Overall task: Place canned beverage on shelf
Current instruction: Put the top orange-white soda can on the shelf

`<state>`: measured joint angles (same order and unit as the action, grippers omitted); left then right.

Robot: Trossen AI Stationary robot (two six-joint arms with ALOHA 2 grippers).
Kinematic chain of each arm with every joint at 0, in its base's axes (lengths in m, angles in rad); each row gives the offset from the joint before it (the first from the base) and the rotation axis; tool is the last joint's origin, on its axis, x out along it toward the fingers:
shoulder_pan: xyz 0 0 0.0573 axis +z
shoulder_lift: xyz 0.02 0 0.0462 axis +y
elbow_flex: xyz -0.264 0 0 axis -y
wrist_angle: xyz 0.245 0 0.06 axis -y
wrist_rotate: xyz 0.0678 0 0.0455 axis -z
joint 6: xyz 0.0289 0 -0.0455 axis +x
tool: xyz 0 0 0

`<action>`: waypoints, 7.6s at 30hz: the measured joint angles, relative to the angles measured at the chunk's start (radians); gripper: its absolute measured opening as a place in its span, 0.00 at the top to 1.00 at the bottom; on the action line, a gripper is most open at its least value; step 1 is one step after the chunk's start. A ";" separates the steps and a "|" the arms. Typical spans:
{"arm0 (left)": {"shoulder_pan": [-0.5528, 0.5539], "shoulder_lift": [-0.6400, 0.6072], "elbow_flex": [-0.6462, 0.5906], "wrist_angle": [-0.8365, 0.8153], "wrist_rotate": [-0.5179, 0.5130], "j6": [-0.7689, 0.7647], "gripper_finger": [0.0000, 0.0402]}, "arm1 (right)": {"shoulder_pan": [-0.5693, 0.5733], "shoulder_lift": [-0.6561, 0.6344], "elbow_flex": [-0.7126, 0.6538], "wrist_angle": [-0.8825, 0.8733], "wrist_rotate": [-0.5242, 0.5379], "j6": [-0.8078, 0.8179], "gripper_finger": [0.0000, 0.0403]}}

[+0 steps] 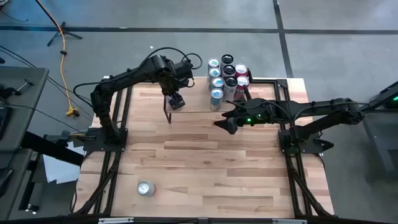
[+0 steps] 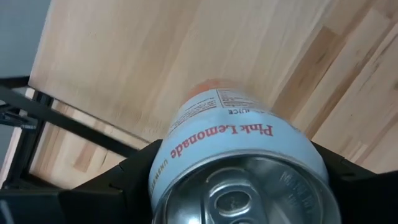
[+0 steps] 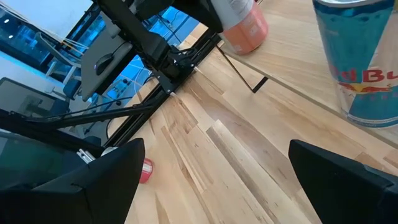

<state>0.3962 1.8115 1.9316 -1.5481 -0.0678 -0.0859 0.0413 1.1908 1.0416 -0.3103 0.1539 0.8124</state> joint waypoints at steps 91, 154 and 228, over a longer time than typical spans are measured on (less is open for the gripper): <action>0.005 -0.891 -0.963 0.995 0.005 0.149 0.01 | 0.000 0.000 0.000 -0.063 0.002 0.052 0.04; -0.124 -0.317 -0.649 1.036 -0.561 -0.510 0.41 | 0.000 0.020 0.000 -0.043 0.056 0.035 0.04; -0.143 -0.571 -0.689 1.028 -0.343 -0.010 0.03 | 0.000 -0.035 0.000 -0.070 0.045 0.036 0.04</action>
<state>0.2533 1.2407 1.2424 -0.5205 -0.4111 -0.0956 0.0414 1.1561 1.0416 -0.3801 0.1989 0.8484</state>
